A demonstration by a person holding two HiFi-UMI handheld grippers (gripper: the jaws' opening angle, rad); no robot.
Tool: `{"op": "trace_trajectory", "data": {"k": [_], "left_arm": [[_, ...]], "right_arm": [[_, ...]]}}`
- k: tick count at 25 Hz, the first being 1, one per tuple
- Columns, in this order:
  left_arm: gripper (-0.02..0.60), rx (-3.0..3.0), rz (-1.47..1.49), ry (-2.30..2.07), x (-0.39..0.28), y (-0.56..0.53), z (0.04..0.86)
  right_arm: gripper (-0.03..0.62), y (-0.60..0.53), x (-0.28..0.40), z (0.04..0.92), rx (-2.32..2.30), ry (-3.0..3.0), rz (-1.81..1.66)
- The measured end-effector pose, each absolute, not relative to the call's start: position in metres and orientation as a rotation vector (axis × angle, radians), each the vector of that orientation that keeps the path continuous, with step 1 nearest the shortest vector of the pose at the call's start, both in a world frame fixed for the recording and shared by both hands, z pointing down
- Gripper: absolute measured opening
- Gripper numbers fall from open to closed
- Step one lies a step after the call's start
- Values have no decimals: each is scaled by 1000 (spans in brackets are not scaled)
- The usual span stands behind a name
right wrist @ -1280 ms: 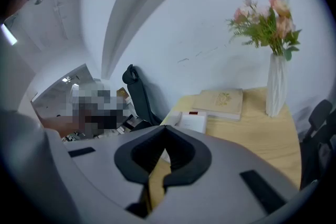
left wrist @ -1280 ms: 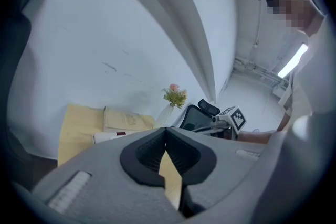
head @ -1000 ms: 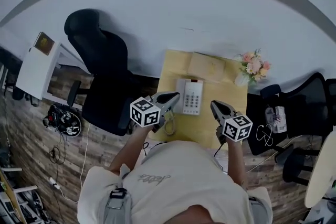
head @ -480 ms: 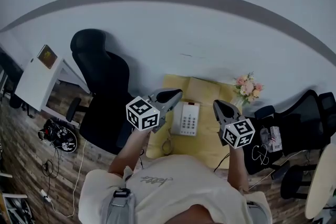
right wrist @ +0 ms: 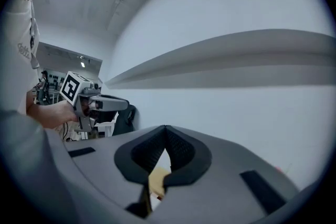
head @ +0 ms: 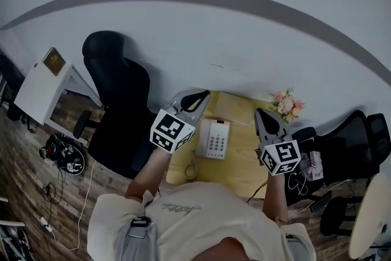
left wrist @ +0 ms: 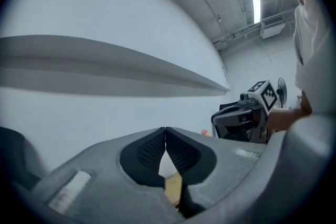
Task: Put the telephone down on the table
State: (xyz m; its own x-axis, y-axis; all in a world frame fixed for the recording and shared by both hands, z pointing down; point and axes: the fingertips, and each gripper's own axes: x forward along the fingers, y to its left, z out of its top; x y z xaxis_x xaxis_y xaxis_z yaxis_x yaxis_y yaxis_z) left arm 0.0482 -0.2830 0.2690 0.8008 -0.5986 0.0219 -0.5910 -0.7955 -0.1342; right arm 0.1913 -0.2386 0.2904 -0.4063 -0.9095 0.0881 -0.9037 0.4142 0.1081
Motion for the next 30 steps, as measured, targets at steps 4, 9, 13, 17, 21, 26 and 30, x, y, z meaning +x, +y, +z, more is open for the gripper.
{"op": "trace_trajectory", "data": {"k": [4, 9, 13, 17, 21, 26, 30], "left_arm": [[17, -2832, -87, 1037, 41, -283, 275], [17, -2848, -60, 1120, 31, -285, 287], [17, -2866, -105, 1134, 26, -280, 302], [17, -2879, -116, 1158, 20, -279, 309], [17, -2896, -101, 1150, 20, -279, 309], [17, -2888, -107, 1141, 23, -279, 310], [17, -2832, -168, 1133, 26, -278, 313]], "right_arm": [[2, -230, 189, 285, 1639, -2518, -87], [2, -223, 191, 295, 1658, -2489, -60], [2, -220, 188, 302, 1651, -2492, -26], [2, -217, 183, 309, 1629, -2510, 14], [2, -217, 180, 311, 1615, -2521, 20], [2, -219, 177, 311, 1597, -2535, 38], [2, -221, 181, 321, 1598, -2513, 63]]}}
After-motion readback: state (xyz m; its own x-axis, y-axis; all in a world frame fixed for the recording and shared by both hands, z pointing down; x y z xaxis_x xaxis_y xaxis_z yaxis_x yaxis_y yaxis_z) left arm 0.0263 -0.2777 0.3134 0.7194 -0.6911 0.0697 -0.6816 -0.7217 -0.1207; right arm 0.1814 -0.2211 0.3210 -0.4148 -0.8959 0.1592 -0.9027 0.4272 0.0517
